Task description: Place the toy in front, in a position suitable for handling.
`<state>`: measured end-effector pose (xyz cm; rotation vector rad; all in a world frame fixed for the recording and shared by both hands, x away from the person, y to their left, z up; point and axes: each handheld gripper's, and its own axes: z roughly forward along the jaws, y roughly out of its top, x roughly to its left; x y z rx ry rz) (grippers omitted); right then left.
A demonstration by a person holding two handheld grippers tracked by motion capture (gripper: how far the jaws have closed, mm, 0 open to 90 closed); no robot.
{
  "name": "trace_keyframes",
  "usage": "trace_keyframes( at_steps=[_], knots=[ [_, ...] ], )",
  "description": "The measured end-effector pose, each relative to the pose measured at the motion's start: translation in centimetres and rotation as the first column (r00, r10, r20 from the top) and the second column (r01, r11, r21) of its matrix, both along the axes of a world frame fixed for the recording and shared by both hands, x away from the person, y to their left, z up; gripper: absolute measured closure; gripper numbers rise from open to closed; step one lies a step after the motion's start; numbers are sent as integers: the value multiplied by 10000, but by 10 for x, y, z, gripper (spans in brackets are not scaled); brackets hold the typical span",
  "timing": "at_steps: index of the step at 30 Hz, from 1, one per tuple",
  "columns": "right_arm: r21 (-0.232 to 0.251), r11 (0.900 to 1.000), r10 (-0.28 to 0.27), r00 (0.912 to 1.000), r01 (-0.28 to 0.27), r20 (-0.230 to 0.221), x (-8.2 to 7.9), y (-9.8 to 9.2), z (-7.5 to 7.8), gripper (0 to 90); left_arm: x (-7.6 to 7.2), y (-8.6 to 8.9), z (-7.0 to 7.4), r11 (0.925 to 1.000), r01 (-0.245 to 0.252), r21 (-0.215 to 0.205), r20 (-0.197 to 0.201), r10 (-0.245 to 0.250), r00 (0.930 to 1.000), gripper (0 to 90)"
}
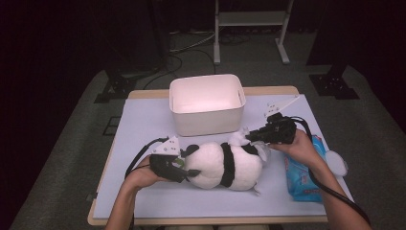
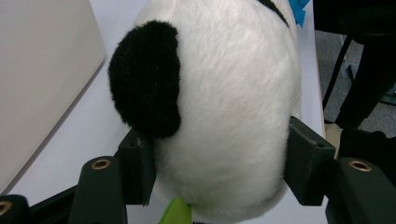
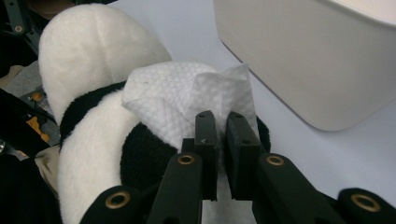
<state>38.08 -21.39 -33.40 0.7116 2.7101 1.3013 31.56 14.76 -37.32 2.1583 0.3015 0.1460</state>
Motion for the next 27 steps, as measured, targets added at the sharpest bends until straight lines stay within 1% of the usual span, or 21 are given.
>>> trace_keyframes(
  at_steps=[4,8,10,15,19,22,24,27],
  knots=[
    [10,10000,31,10000,-31,29,-4,-1,1,833,0,0,0,10000,-82,-4,-113,81,9999,366],
    [153,9998,137,9999,-139,90,-15,-8,2,833,1,0,0,9998,-204,10,-319,204,9993,366],
    [111,9998,187,9997,-189,146,-22,-11,1,831,0,0,0,9997,-249,-8,-341,248,9991,366],
    [233,9988,433,9990,-435,89,-37,-16,-1,830,2,-2,1,9990,-438,-113,-582,430,9974,366],
    [266,9978,597,9980,-602,186,-45,-12,-1,828,2,-3,3,9984,-557,-77,-722,550,9959,366],
    [341,9964,772,9967,-781,261,-46,-7,2,829,2,-5,4,9977,-664,-126,-855,651,9942,364],
    [357,9956,862,9959,-872,280,-47,-2,4,829,2,-6,5,9969,-760,-198,-952,738,9927,363],
    [374,9928,1128,9931,-1140,324,-49,7,7,829,1,-9,6,9967,-793,-185,-965,772,9923,360]
  ],
)
